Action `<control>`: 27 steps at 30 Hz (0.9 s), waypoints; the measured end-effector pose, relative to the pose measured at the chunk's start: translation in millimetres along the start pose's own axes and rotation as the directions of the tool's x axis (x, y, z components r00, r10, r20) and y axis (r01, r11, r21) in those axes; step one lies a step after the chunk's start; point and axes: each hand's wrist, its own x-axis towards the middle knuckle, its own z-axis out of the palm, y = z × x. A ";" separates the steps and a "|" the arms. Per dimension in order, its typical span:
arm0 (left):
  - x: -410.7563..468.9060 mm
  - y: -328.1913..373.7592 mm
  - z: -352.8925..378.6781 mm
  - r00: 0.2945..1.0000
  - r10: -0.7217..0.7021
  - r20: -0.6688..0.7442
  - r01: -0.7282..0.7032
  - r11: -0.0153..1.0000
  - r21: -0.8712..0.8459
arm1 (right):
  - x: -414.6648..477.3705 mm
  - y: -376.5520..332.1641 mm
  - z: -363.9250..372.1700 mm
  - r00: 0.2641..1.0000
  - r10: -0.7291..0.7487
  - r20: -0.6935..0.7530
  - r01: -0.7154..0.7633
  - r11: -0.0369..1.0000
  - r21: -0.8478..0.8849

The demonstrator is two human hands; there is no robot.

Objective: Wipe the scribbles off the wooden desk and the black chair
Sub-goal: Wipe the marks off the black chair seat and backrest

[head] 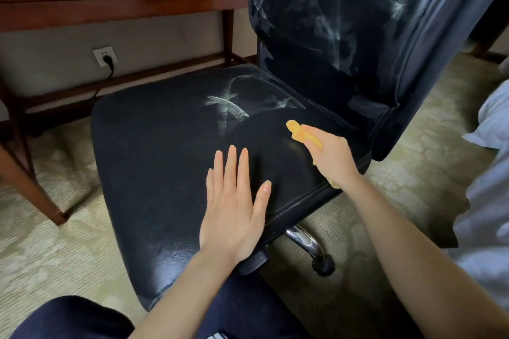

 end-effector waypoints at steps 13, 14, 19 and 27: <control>8.2 16.4 -33.6 0.979 -0.197 -0.052 0.129 0.795 -0.593 | 82.7 -90.4 103.3 0.954 -0.258 0.150 0.296 0.886 -0.358; 11.5 5.1 -39.6 0.979 -0.165 -0.116 0.083 0.855 -0.511 | 81.0 -95.5 109.8 0.937 -0.306 0.170 0.348 0.870 -0.350; 47.1 -61.8 -62.9 0.965 -0.213 -0.154 0.206 0.977 -0.057 | 57.9 -102.9 103.4 0.836 -0.468 0.287 0.528 0.828 -0.188; 58.7 -109.5 -77.0 0.900 -0.435 0.038 0.389 0.838 0.382 | 9.2 -82.2 63.0 0.753 -0.487 0.443 0.510 0.857 0.074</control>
